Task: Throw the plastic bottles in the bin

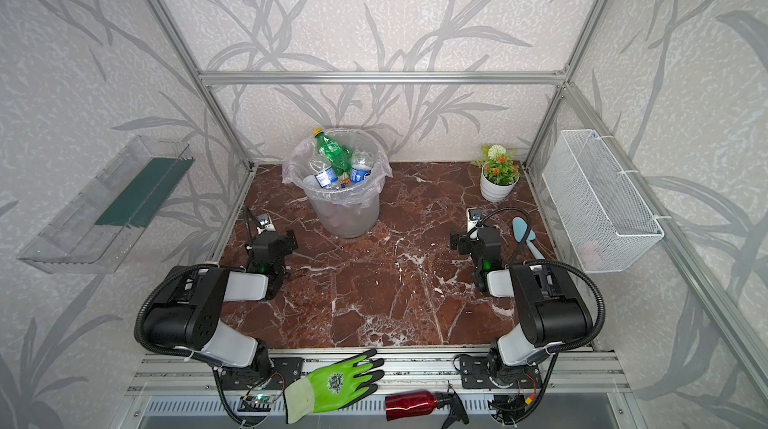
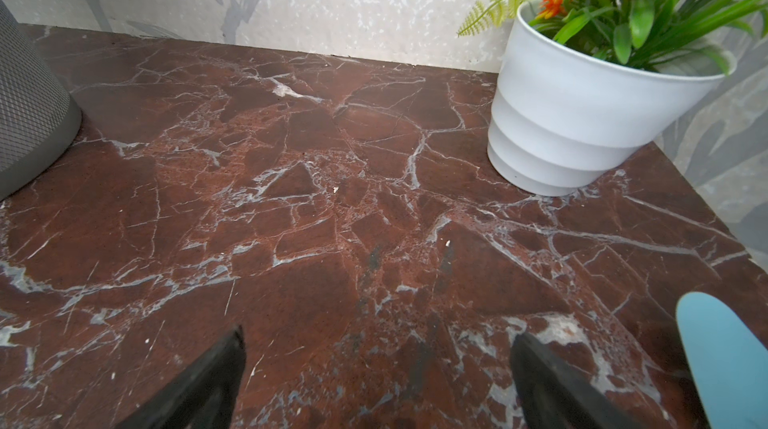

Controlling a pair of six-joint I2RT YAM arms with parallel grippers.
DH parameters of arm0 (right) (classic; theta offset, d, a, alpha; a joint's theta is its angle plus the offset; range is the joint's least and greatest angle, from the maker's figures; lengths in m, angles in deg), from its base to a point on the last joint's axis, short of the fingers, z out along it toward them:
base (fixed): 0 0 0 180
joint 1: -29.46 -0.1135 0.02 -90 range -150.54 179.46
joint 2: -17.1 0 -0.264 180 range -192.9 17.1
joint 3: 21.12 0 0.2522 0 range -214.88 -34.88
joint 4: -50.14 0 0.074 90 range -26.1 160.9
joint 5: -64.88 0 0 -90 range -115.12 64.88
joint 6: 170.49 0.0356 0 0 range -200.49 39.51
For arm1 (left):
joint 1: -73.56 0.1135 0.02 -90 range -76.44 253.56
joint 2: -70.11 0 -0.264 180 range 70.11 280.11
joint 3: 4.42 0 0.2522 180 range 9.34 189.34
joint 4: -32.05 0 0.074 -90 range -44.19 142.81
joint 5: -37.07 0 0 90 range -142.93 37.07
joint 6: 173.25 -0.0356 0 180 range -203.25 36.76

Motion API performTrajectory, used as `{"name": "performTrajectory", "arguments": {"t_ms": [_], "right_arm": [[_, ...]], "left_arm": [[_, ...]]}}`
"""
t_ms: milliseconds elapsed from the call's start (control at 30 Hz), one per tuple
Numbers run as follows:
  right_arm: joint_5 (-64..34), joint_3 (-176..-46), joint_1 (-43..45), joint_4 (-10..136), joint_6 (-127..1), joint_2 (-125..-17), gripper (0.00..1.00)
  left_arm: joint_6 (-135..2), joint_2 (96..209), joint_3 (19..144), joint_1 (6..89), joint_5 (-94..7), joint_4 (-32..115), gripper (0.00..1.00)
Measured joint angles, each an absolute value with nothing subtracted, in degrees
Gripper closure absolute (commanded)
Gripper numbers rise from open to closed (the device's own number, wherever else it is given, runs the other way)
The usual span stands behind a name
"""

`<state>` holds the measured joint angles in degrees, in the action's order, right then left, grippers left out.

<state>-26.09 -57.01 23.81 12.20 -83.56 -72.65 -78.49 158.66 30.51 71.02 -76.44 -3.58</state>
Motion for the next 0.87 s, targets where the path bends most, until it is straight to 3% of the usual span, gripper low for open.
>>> {"name": "performTrajectory", "arguments": {"t_ms": [867], "right_arm": [[-26.1,-57.0,23.8,11.9,-83.6,-72.7,0.01]], "left_arm": [[-78.1,158.4,31.7,71.7,-74.0,-1.1,0.04]]}}
